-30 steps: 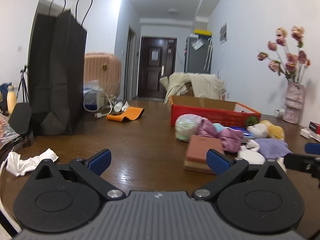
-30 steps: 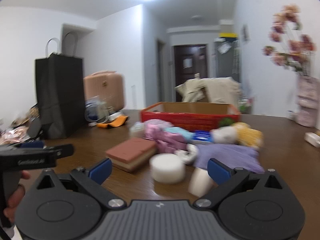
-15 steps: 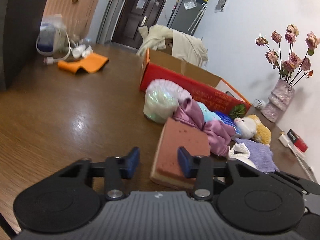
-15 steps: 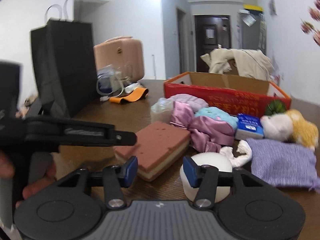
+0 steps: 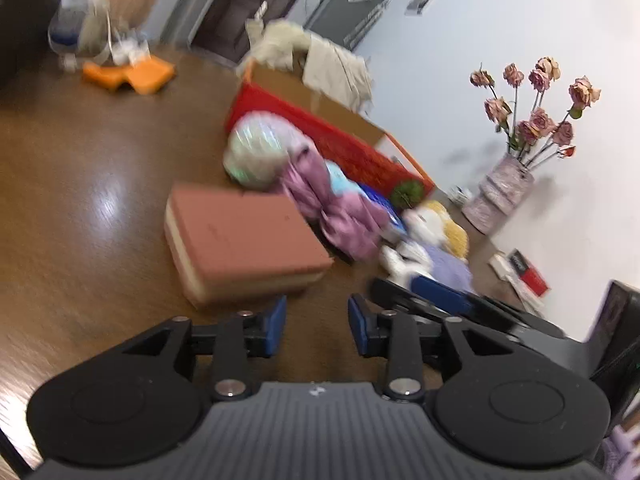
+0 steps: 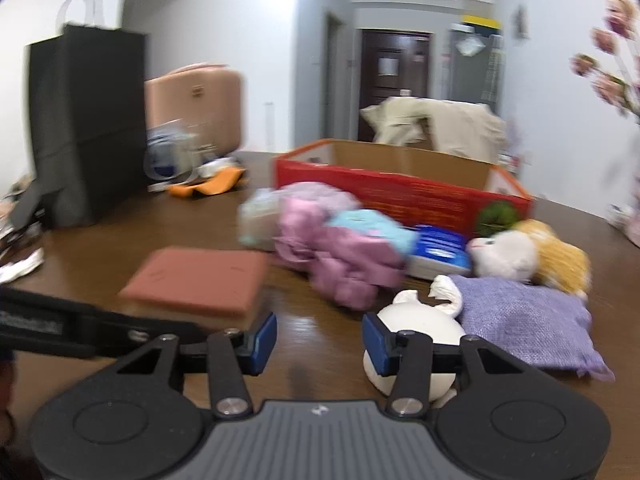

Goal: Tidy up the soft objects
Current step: 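Close both grippers on the sponge block and lift it toward the box, then lower the sponge block into the cardboard box and open both grippers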

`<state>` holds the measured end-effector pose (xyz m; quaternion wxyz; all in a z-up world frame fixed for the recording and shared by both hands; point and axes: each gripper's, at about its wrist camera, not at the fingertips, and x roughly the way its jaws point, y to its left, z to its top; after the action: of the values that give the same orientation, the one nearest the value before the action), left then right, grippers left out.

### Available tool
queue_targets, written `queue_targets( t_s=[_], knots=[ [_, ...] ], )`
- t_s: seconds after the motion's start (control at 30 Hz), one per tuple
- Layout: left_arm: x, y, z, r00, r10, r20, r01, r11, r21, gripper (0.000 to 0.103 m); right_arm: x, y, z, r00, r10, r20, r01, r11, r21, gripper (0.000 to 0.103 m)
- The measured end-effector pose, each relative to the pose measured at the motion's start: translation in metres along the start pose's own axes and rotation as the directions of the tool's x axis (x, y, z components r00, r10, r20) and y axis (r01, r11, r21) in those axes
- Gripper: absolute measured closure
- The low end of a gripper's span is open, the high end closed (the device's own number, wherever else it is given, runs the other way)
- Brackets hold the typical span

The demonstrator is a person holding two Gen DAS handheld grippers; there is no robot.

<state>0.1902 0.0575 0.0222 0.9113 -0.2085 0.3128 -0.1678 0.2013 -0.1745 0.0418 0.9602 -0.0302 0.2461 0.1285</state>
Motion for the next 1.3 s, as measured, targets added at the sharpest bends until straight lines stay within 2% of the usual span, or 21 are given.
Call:
queue_targets(
  t_s=[0.07, 0.2, 0.27, 0.37, 0.43, 0.53, 0.63, 0.73, 0.77, 0.8, 0.87, 0.97, 1.13, 1.3],
  knots=[
    [-0.008, 0.005, 0.008, 0.998, 0.034, 0.047, -0.035, 0.999, 0.011, 0.057, -0.004, -0.010, 0.001, 0.999, 0.031, 0.019, -0.031, 0.998, 0.045, 0.056],
    [-0.020, 0.017, 0.020, 0.984, 0.125, 0.124, -0.126, 0.992, 0.001, 0.055, -0.009, -0.005, 0.010, 0.990, 0.134, 0.053, -0.137, 0.989, 0.052, 0.056],
    [-0.021, 0.023, 0.026, 0.978, 0.154, 0.141, -0.153, 0.988, -0.016, 0.055, -0.001, 0.003, 0.016, 0.981, 0.191, 0.042, -0.193, 0.980, 0.055, 0.056],
    [-0.016, 0.032, 0.036, 0.964, 0.205, 0.167, -0.204, 0.979, -0.022, 0.055, 0.013, 0.018, 0.024, 0.973, 0.231, 0.024, -0.232, 0.971, 0.062, 0.056],
    [-0.007, 0.041, 0.041, 0.959, 0.242, 0.148, -0.238, 0.970, -0.046, 0.056, 0.025, 0.026, 0.028, 0.967, 0.256, 0.011, -0.256, 0.964, 0.073, 0.056],
    [0.004, 0.051, 0.041, 0.972, 0.213, 0.101, -0.208, 0.977, -0.054, 0.056, 0.040, 0.029, 0.030, 0.959, 0.283, -0.007, -0.280, 0.953, 0.116, 0.056],
    [0.010, 0.058, 0.034, 0.980, 0.178, 0.089, -0.172, 0.983, -0.062, 0.058, 0.054, 0.027, 0.028, 0.950, 0.309, -0.038, -0.298, 0.939, 0.170, 0.056],
    [0.011, 0.059, 0.035, 0.989, 0.125, 0.078, -0.120, 0.991, -0.065, 0.071, 0.062, 0.024, 0.027, 0.938, 0.344, -0.050, -0.327, 0.922, 0.206, 0.063],
    [0.011, 0.058, 0.036, 0.989, 0.128, 0.070, -0.123, 0.990, -0.064, 0.071, 0.062, 0.024, 0.028, 0.933, 0.356, -0.048, -0.339, 0.917, 0.210, 0.071],
    [0.010, 0.055, 0.036, 0.990, 0.128, 0.065, -0.124, 0.990, -0.062, 0.071, 0.059, 0.024, 0.028, 0.935, 0.351, -0.050, -0.334, 0.919, 0.209, 0.073],
    [0.004, 0.046, 0.037, 0.991, 0.113, 0.065, -0.109, 0.993, -0.052, 0.071, 0.049, 0.023, 0.032, 0.944, 0.327, -0.037, -0.315, 0.930, 0.187, 0.075],
    [-0.010, 0.026, 0.046, 0.991, 0.088, 0.100, -0.086, 0.996, -0.028, 0.071, 0.027, 0.011, 0.047, 0.941, 0.339, 0.009, -0.334, 0.922, 0.194, 0.075],
    [-0.001, -0.008, 0.094, 0.992, 0.034, 0.121, -0.034, 0.999, 0.001, 0.071, 0.018, -0.023, 0.098, 0.944, 0.323, 0.065, -0.329, 0.925, 0.190, 0.075],
    [0.051, -0.036, 0.177, 0.991, 0.025, 0.132, -0.028, 0.999, 0.024, 0.072, 0.059, -0.067, 0.172, 0.945, 0.321, 0.060, -0.326, 0.920, 0.219, 0.075]
  ],
)
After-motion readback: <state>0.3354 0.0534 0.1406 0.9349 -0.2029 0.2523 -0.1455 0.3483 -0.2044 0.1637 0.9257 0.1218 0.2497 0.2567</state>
